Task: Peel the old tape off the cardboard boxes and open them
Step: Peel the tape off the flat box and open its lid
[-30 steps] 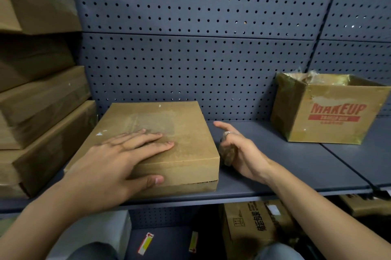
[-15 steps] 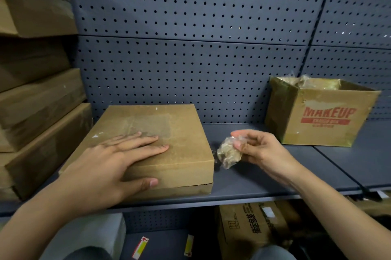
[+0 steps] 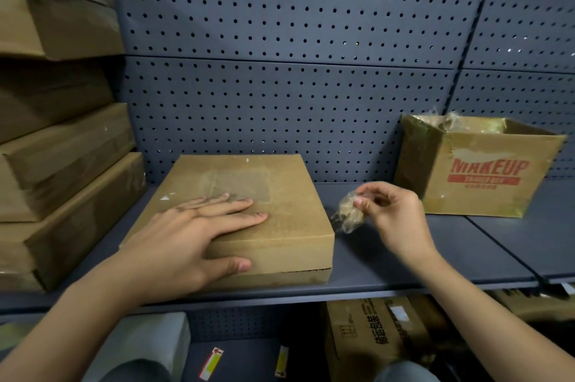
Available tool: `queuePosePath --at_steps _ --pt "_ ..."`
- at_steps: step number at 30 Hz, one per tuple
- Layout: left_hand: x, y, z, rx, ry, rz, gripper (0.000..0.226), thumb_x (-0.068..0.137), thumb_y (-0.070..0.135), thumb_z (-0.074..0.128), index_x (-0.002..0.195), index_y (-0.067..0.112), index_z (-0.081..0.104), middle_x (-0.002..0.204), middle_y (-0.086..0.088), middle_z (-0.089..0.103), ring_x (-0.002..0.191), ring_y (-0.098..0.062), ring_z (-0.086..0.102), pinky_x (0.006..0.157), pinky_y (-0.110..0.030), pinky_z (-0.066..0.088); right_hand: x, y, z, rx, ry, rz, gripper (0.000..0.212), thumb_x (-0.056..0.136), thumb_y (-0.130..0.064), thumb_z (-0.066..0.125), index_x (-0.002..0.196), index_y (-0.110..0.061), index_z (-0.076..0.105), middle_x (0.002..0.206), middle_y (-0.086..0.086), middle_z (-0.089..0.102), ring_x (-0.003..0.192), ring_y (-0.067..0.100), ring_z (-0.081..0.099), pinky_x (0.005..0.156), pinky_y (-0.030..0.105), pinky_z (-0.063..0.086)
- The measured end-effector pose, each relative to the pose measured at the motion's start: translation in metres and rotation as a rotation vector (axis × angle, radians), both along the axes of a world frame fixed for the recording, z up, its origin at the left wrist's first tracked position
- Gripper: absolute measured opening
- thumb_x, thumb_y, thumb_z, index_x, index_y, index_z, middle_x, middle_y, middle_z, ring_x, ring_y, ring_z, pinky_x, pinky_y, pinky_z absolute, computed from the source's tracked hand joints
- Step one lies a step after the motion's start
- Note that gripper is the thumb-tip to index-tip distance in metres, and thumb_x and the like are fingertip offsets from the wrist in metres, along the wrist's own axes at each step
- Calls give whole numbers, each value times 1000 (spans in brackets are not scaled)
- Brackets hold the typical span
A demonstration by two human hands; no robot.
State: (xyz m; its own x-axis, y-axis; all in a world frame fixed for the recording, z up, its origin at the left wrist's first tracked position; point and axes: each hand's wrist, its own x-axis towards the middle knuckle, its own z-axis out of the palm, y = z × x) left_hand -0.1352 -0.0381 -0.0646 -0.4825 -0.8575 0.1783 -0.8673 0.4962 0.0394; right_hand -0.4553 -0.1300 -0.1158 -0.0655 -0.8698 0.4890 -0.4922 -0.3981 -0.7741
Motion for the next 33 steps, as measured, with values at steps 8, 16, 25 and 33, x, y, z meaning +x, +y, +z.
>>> queuePosePath --at_steps 8,16,25,33 --pt "1 2 -1 31 11 -9 71 65 94 16 133 80 1 146 53 2 143 15 -5 121 -23 10 -29 -10 13 -78 39 -170 7 88 -10 73 93 -15 71 86 -3 73 86 16 69 78 28 54" --pt "2 0 -1 37 11 2 69 67 94 18 133 80 1 146 52 2 144 14 -6 121 -24 9 -37 1 22 -126 10 -147 6 88 -11 73 92 -15 70 80 -6 69 70 2 60 66 19 47" --pt "-18 0 3 74 2 24 69 62 95 14 127 84 -4 142 55 -2 145 11 -7 120 -25 8 -26 14 37 -27 -285 66 5 90 -2 69 92 -6 71 74 4 65 61 5 58 61 16 51" --pt "-36 -6 2 91 25 21 69 64 95 16 128 83 -4 146 51 -3 145 9 -8 122 -29 8 -36 33 62 13 -493 118 15 94 1 61 105 -4 70 90 11 73 87 25 73 82 31 60"
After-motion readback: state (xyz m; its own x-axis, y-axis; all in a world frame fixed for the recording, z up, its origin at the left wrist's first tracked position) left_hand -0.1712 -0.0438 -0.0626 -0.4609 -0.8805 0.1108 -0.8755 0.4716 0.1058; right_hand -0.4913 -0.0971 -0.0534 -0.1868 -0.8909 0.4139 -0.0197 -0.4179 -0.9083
